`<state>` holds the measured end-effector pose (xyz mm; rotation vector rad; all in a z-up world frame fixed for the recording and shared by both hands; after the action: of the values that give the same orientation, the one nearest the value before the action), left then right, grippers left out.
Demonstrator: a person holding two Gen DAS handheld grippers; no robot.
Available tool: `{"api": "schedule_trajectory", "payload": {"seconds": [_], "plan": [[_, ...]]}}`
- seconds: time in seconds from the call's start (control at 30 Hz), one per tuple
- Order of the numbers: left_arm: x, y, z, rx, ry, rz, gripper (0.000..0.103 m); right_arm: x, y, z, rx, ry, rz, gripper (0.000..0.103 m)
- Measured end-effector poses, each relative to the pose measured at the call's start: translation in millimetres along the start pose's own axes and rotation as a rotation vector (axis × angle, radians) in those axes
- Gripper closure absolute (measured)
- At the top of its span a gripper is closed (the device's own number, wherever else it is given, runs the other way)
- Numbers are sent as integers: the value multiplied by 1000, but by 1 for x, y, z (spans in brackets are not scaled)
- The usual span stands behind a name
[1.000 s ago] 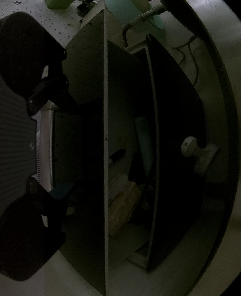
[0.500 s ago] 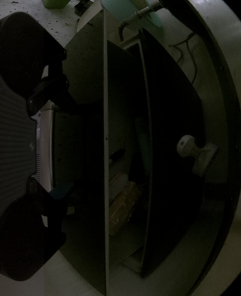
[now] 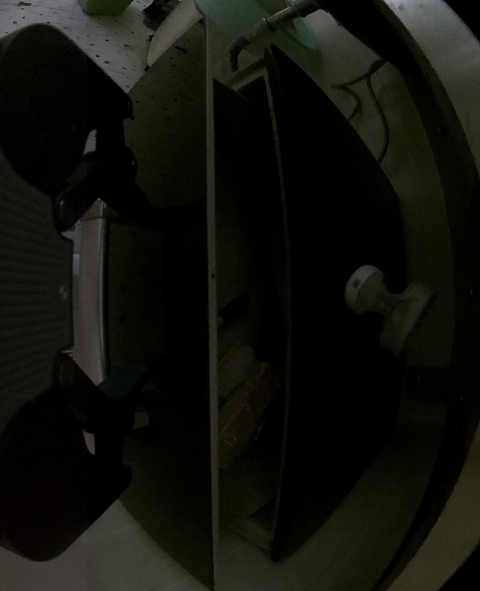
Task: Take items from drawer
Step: 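Push the black drawer shut with the right tool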
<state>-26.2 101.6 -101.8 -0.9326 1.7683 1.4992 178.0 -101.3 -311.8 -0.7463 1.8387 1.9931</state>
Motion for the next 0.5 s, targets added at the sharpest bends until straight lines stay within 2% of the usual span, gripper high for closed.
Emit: {"api": "schedule_trajectory", "payload": {"seconds": [0.5], "plan": [[0,-1,4,-7,9,11,9,-2,0,0,0,-5,3,17]]}}
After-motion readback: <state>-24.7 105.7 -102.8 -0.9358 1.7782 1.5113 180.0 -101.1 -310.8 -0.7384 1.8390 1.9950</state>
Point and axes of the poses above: each gripper's, at about its wrist camera, not at the fingertips, and y roughly against the way its jaws point, z to its left, x to its underside, the point moved 2 cm from there along -y, roughly the way its jaws point, and after that the axes turned 3 degrees about z, right-handed, at the moved point
